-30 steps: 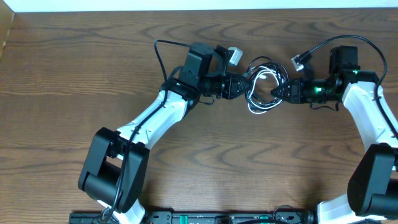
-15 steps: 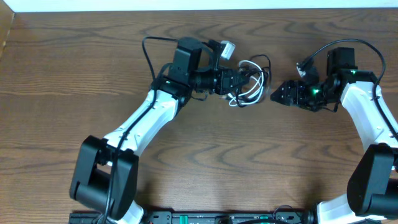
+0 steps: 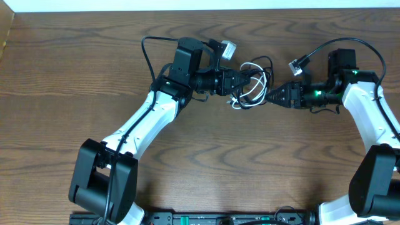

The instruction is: Untangle cables

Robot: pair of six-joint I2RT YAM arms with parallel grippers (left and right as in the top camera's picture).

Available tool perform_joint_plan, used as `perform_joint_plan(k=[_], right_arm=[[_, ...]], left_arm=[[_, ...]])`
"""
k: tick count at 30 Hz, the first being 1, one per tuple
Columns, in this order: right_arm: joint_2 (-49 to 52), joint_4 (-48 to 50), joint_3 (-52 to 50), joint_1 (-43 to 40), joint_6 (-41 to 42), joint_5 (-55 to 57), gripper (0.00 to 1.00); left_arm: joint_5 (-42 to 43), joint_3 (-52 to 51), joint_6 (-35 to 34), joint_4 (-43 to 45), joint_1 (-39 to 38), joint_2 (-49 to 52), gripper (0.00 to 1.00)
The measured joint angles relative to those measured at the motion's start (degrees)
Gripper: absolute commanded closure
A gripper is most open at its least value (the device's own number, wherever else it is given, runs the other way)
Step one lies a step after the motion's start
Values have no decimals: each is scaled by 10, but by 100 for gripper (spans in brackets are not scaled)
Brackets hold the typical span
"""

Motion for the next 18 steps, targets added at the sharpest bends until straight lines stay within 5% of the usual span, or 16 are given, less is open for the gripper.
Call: perform_joint_plan(k=[18], right_arm=[[0, 107, 0, 27, 43, -26, 55]], left_arm=[[-112, 0, 75, -79, -31, 0, 92]])
